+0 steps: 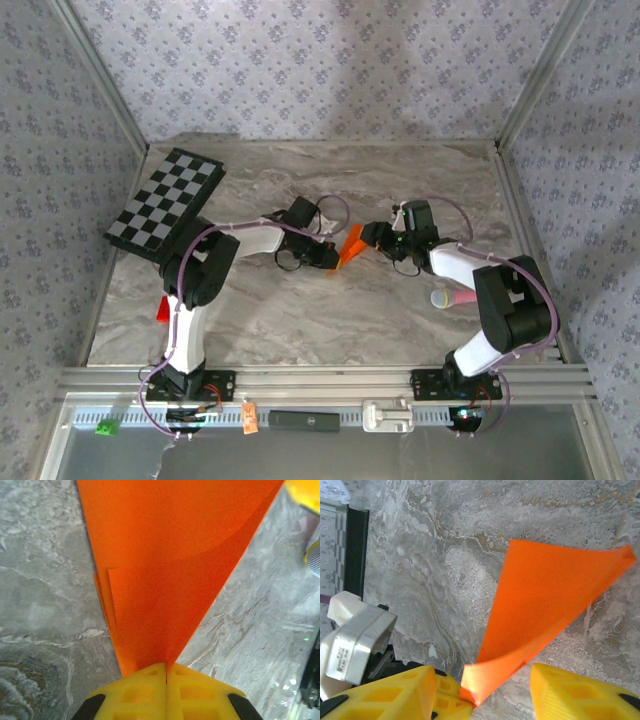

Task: Fold a paper plane with a square sheet of paper (pick it up from the middle)
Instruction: Fold the wing for the fifth time at the center of the table.

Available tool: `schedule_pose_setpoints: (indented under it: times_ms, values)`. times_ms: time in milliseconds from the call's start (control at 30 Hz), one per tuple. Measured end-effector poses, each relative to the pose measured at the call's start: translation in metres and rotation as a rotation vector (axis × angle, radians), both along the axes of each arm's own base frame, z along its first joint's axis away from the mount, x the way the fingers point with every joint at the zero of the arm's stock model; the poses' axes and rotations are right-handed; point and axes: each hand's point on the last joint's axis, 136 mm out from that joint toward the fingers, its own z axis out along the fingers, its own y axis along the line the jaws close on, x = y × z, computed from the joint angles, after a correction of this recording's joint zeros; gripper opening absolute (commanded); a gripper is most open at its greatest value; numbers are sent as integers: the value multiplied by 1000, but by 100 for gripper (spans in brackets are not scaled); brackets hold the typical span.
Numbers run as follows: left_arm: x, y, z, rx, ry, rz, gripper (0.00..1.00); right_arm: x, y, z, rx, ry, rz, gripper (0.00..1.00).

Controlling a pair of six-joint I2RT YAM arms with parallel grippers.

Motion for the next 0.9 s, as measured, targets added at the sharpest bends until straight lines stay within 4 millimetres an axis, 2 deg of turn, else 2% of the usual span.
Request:
schedule_pose_setpoints:
  times_ms: [167,367,700,900]
  values:
    - [8,0,1,-34,71,69,0,-6,-12,-16,-118,3,-48,62]
    - [15,2,-5,-48,139,135,0,-8,-16,-23,-177,-2,-29,61]
    - [21,10,-11,-77,210,234,0,8,20,-35,-195,19,147,55]
    - [22,11,-10,-106,228,251,0,11,30,-46,-198,40,204,52]
